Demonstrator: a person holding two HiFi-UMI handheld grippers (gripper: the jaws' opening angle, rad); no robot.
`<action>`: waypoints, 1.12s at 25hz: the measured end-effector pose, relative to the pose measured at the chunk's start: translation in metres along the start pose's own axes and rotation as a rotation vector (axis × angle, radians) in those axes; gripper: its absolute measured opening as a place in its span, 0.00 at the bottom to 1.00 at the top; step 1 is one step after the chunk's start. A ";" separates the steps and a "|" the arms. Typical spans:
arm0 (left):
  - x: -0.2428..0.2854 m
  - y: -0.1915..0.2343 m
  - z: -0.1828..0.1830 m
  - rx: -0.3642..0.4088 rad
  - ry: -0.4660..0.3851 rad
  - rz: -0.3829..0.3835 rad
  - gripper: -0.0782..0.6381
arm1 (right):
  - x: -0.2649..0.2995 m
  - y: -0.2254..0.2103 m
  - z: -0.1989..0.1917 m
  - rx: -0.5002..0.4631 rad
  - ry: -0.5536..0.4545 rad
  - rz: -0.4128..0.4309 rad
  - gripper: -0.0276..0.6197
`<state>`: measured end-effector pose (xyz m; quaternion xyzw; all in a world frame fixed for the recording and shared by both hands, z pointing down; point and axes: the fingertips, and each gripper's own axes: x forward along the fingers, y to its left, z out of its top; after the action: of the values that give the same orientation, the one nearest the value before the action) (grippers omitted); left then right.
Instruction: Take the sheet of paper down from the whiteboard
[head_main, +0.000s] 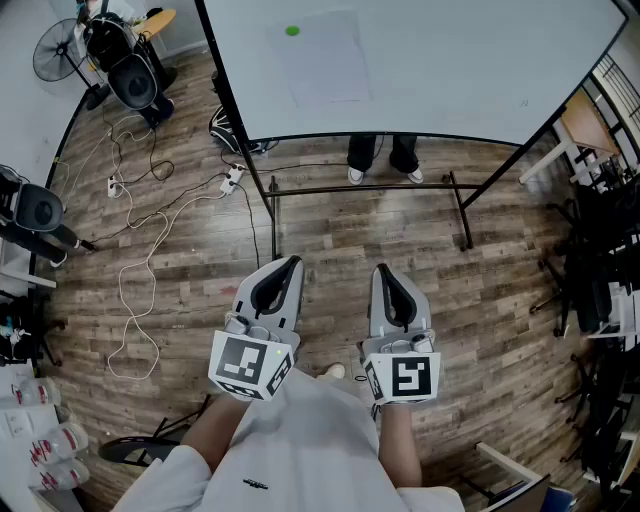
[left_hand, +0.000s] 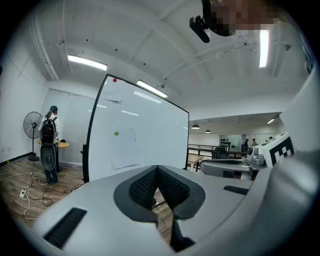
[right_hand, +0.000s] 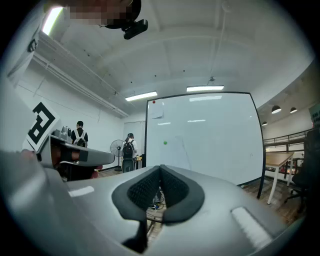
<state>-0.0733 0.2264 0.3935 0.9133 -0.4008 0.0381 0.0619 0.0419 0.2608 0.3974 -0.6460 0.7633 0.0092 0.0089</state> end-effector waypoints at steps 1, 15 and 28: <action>0.000 0.003 0.000 -0.001 0.000 -0.002 0.12 | 0.003 0.003 0.001 -0.005 0.002 0.001 0.06; 0.009 0.063 0.008 -0.005 0.008 -0.082 0.12 | 0.047 0.034 0.001 0.046 -0.006 -0.069 0.06; 0.033 0.168 0.020 -0.049 -0.005 -0.112 0.12 | 0.133 0.075 -0.001 -0.017 0.003 -0.050 0.06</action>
<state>-0.1741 0.0865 0.3916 0.9326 -0.3498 0.0225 0.0855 -0.0540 0.1420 0.3951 -0.6649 0.7468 0.0145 0.0022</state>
